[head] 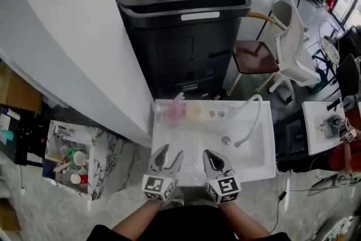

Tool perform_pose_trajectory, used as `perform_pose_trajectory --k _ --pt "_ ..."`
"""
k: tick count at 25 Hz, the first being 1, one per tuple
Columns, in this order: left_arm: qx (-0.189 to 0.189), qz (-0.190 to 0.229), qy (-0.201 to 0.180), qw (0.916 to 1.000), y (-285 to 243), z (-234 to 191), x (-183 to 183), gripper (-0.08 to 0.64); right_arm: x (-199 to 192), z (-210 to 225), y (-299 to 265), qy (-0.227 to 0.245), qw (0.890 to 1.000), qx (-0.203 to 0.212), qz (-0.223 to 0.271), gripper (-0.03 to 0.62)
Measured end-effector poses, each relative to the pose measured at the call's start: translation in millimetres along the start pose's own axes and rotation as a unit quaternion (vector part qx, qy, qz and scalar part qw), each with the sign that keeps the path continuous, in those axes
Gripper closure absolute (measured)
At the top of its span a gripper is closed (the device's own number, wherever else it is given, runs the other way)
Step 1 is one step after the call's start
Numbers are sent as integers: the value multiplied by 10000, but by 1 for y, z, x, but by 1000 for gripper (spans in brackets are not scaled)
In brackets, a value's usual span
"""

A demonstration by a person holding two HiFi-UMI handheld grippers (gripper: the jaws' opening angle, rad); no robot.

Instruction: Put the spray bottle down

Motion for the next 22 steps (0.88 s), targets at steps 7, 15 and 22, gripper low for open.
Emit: perform_pose_trajectory --k 7,15,22 --pt "31 -65 366 9993 115 63 3 515 -41 -64 89 72 9999 -128 62 594" --pt "-180 -250 294 9991 181 115 -11 538 -75 -91 160 114 9994 -327 -82 595" --pt "-167 -146 106 9997 173 147 17 538 -49 -68 188 58 9993 -341 119 595"
Point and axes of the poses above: the fingertips, and each gripper's own axes: y backward along the fingers, z to its right, x out of its top, the point moved 5 cm from there along y, backward along the fingers, and after that the axes turned 12 degrees about -y, right-handed, at the moved point
